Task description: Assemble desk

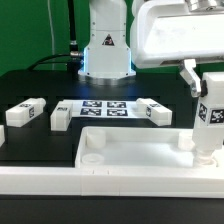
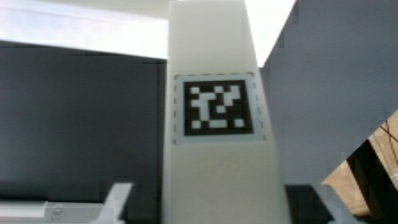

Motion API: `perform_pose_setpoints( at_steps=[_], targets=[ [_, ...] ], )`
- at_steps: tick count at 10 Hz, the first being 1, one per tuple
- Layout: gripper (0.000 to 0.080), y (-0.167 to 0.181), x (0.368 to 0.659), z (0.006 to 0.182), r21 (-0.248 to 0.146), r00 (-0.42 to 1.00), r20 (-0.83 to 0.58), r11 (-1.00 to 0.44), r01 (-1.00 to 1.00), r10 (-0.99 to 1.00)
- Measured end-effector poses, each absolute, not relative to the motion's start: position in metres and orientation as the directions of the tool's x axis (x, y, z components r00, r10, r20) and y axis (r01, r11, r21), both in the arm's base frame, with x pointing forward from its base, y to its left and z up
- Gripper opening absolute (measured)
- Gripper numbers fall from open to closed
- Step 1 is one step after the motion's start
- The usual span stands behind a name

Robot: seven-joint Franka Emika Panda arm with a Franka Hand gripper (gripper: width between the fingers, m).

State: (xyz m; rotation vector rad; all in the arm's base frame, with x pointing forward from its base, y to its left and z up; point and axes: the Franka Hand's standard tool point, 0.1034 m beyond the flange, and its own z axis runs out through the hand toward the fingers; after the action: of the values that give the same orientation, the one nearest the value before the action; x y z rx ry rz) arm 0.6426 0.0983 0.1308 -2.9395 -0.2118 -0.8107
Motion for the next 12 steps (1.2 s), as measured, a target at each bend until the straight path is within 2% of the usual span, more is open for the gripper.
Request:
perform_pose_setpoints(
  at_steps=[12],
  targets=[
    [0.0290, 0.1028, 0.6402, 0.1329, -0.037, 0.830, 0.546, -0.986, 0.160, 0.114]
  ],
)
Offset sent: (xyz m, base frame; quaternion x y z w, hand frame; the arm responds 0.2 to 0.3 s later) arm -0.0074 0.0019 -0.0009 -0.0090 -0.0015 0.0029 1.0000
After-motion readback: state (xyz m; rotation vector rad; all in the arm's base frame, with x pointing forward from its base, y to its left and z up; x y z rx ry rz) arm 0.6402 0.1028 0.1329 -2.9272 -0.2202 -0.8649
